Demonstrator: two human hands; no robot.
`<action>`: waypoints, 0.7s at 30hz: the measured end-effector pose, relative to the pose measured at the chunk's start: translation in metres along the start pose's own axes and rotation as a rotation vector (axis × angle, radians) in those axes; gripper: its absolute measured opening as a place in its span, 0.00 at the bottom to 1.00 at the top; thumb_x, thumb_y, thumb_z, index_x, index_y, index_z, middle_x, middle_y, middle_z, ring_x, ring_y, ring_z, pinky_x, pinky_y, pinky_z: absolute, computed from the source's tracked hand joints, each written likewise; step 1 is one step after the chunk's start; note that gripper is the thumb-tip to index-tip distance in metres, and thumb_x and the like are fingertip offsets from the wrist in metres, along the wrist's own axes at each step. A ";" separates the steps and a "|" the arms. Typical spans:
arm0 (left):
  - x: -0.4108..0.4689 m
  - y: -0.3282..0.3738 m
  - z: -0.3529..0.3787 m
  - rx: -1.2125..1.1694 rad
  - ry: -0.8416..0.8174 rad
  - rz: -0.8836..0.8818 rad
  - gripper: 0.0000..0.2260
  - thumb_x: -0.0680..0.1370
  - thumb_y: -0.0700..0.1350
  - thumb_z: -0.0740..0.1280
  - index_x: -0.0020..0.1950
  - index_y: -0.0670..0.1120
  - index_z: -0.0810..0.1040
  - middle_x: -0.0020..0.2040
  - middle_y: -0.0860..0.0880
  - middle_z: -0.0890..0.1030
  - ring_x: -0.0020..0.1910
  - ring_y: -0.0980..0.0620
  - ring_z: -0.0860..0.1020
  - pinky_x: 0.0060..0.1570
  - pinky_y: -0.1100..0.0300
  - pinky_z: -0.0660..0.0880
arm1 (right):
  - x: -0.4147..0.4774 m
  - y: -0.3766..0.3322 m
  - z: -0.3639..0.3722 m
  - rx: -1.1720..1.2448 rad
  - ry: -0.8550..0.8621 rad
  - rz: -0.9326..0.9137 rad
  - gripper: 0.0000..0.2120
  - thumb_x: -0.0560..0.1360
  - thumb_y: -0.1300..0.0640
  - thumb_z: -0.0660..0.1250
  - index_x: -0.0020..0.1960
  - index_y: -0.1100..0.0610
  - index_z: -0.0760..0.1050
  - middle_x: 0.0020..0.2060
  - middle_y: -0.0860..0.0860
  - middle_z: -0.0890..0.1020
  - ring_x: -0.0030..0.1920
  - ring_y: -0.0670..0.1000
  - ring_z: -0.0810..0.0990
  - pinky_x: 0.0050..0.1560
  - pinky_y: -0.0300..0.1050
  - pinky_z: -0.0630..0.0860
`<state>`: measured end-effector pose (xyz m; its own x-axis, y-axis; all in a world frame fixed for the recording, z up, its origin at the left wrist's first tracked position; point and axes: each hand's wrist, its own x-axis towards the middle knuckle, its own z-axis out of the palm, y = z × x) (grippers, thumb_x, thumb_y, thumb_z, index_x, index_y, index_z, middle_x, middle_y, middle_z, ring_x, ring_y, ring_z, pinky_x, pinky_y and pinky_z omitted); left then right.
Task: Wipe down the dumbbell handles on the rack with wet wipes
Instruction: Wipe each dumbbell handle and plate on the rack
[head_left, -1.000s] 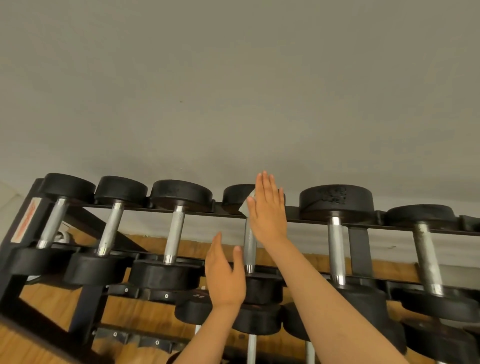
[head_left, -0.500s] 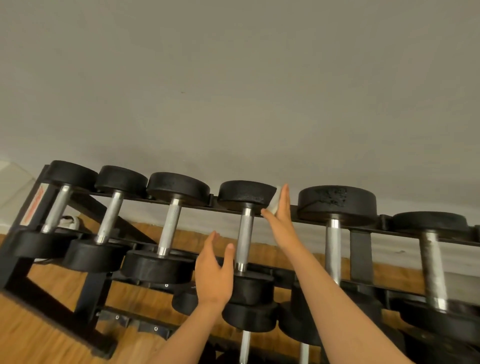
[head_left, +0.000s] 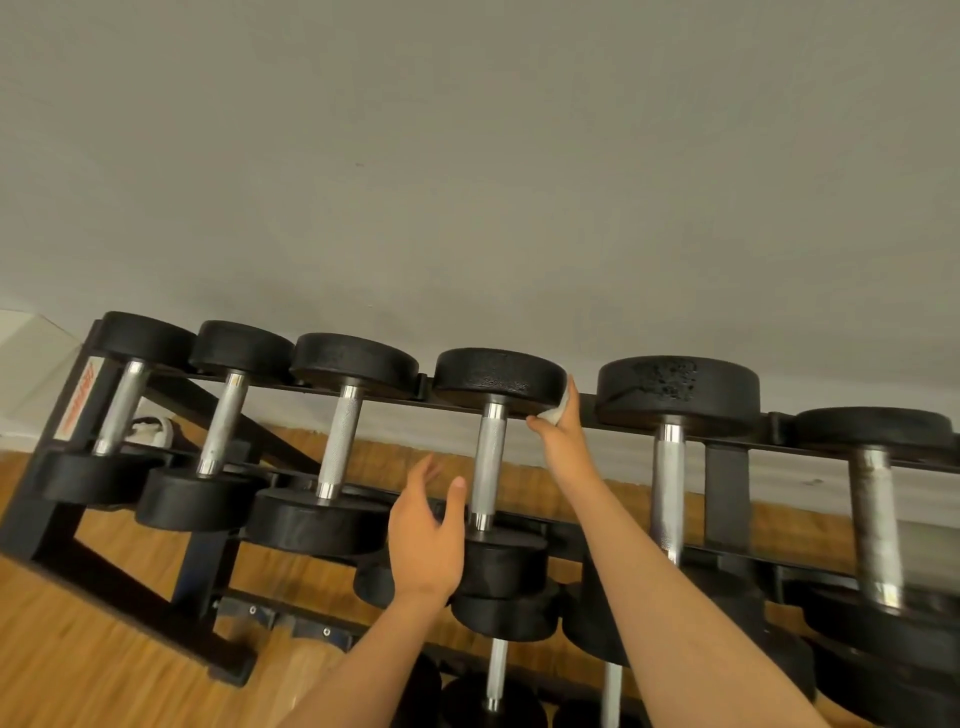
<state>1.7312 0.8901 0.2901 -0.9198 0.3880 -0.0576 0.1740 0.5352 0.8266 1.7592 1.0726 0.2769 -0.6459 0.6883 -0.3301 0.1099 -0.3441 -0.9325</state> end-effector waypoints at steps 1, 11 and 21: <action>0.000 0.000 0.000 0.003 -0.003 -0.003 0.22 0.79 0.56 0.62 0.72 0.52 0.68 0.64 0.55 0.77 0.64 0.56 0.73 0.61 0.61 0.67 | -0.001 0.000 0.002 0.006 0.012 -0.004 0.40 0.78 0.70 0.62 0.80 0.51 0.45 0.77 0.55 0.58 0.76 0.55 0.59 0.73 0.50 0.59; 0.001 -0.002 -0.002 -0.004 -0.001 0.032 0.21 0.80 0.55 0.63 0.71 0.50 0.70 0.64 0.56 0.77 0.64 0.57 0.73 0.63 0.57 0.71 | -0.026 0.000 0.021 0.055 0.094 -0.034 0.39 0.79 0.64 0.63 0.80 0.49 0.43 0.78 0.53 0.56 0.76 0.54 0.57 0.74 0.51 0.57; 0.000 -0.001 -0.004 -0.006 0.004 0.039 0.23 0.80 0.58 0.58 0.72 0.49 0.69 0.64 0.54 0.77 0.64 0.53 0.73 0.64 0.48 0.73 | -0.024 -0.031 0.056 -1.178 0.157 -0.663 0.35 0.82 0.51 0.58 0.79 0.58 0.41 0.79 0.52 0.42 0.77 0.51 0.36 0.74 0.47 0.30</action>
<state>1.7296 0.8866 0.2909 -0.9139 0.4052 -0.0227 0.2077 0.5150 0.8316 1.7290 1.0308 0.3217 -0.7460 0.6014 0.2861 0.4399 0.7675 -0.4663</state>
